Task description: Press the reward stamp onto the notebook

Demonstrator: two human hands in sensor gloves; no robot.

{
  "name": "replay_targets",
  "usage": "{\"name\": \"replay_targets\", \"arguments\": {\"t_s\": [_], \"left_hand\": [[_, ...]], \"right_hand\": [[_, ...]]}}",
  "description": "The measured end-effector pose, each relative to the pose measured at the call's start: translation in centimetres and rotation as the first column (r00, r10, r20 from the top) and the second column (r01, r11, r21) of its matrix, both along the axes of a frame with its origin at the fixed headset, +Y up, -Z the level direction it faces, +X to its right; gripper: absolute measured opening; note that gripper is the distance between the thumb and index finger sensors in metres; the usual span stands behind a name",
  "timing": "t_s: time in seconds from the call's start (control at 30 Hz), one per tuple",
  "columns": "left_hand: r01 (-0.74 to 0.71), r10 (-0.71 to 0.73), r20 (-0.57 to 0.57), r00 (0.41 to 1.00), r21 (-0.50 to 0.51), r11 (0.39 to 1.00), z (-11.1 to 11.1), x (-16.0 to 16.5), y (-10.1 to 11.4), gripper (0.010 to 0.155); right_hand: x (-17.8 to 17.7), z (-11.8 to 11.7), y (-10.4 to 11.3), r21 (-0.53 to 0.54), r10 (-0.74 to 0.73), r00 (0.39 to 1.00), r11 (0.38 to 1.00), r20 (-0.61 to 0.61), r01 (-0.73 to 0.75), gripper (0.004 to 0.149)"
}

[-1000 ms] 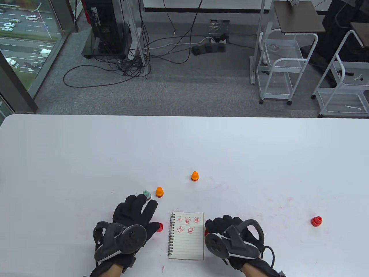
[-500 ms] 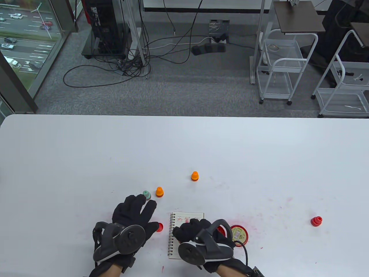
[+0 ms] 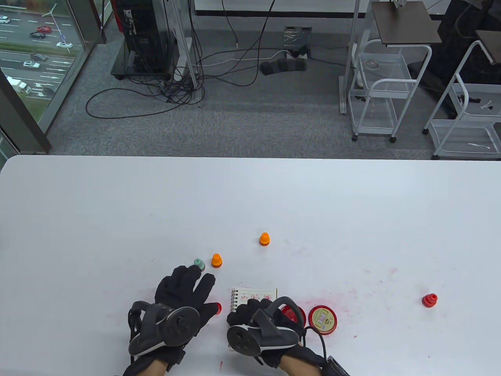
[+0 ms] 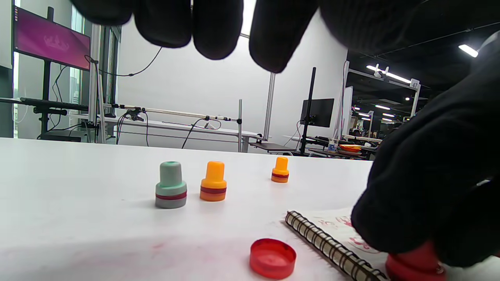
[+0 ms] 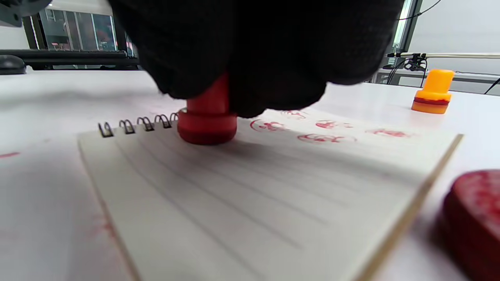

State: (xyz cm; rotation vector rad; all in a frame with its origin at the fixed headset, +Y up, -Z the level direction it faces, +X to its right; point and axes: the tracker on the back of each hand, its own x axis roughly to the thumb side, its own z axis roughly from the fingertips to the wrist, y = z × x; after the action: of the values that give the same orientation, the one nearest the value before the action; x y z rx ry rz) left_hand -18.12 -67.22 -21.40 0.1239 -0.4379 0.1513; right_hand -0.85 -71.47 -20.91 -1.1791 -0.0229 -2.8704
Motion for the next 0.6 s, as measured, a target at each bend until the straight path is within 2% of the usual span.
{"name": "replay_targets", "arguments": {"t_s": [0.2, 0.43, 0.6], "left_hand": [[-0.004, 0.004, -0.007, 1.0, -0.015, 1.0, -0.1, -0.1, -0.2, 0.071], [-0.022, 0.022, -0.008, 1.0, -0.026, 0.999, -0.1, -0.3, -0.1, 0.071], [-0.029, 0.029, -0.001, 1.0, -0.028, 0.999, -0.1, -0.3, -0.1, 0.071]], "right_hand": [[-1.0, -0.2, 0.2, -0.017, 0.061, 0.998, 0.998, 0.03, -0.061, 0.043], [-1.9, -1.9, 0.7, -0.159, 0.135, 0.99, 0.979, 0.05, -0.125, 0.043], [-2.7, -2.1, 0.8, -0.179, 0.196, 0.979, 0.967, 0.055, -0.183, 0.043]]}}
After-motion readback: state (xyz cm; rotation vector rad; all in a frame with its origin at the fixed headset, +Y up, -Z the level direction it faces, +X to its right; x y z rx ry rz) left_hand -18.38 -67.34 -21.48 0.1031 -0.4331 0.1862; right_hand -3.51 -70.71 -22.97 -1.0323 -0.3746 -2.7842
